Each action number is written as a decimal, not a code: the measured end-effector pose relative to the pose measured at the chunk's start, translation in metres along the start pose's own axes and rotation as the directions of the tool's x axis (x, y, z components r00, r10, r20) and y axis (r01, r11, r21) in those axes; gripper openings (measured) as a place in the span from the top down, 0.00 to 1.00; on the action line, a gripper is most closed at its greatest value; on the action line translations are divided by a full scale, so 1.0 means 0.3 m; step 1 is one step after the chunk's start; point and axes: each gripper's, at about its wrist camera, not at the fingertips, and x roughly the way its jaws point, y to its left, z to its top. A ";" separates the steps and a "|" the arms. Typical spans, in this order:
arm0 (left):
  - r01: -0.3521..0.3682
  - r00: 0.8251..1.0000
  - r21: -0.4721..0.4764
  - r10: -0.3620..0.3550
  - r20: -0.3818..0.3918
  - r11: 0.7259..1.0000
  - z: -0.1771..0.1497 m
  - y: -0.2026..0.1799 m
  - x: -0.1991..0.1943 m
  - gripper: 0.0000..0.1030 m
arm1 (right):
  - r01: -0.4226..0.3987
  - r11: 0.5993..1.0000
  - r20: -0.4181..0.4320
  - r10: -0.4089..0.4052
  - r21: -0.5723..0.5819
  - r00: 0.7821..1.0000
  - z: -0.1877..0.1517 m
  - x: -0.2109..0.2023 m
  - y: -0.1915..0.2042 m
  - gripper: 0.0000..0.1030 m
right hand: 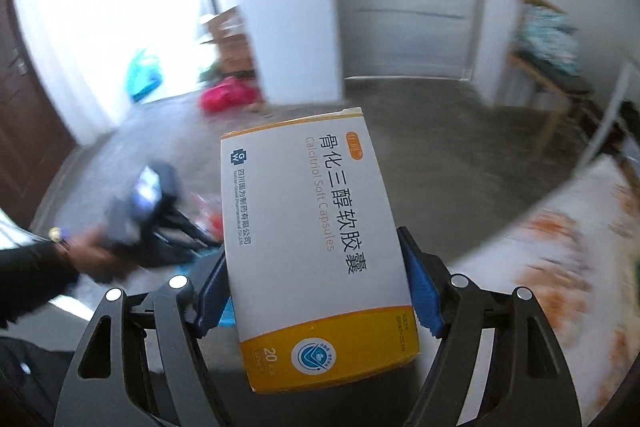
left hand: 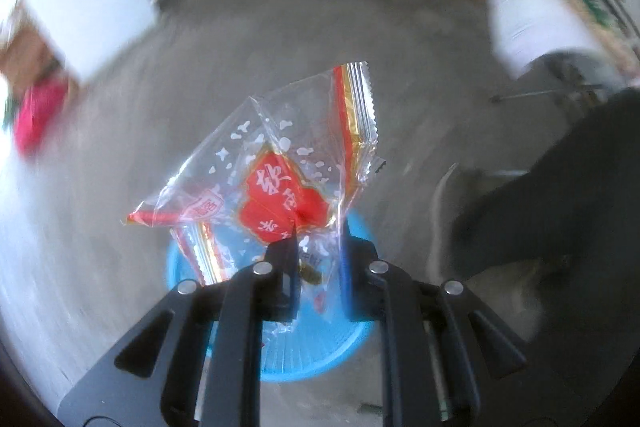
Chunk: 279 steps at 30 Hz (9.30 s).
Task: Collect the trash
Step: 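Carry the snack bag over the blue basket and open the left tool while the right tool carries the box, then open the right tool over the blue basket to drop the medicine box, then move the left tool to the green drink bottle and close on it, then lift the green bottle with the left tool while the right tool grasps the clear plastic container, then carry the bottle and container to the blue basket and open the left tool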
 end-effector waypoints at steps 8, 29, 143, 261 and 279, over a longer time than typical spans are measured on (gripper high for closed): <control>-0.030 0.998 -0.194 0.019 -0.062 0.981 -0.156 0.130 0.260 0.87 | -0.005 0.999 -0.082 0.008 0.043 0.997 0.025 0.322 0.268 0.29; -0.041 0.996 -0.324 0.014 -0.084 0.945 -0.242 0.195 0.508 0.46 | 0.250 0.952 -0.328 -0.182 0.179 0.927 -0.263 0.819 0.396 0.29; 0.195 0.949 0.886 -0.146 -0.278 -0.421 1.002 -2.284 0.087 0.24 | 0.420 0.552 -0.204 -0.410 0.720 0.889 -0.913 -0.597 -0.991 0.06; 0.235 0.869 0.822 -0.491 0.061 0.519 0.557 -0.824 -0.467 0.48 | 0.452 0.832 -0.114 -0.440 0.322 0.891 -0.276 -0.507 -0.659 0.18; 0.151 0.988 0.156 -0.153 -0.001 0.976 -0.149 0.158 0.140 0.48 | 0.037 0.999 -0.144 -0.031 0.039 0.989 0.019 0.247 0.143 0.18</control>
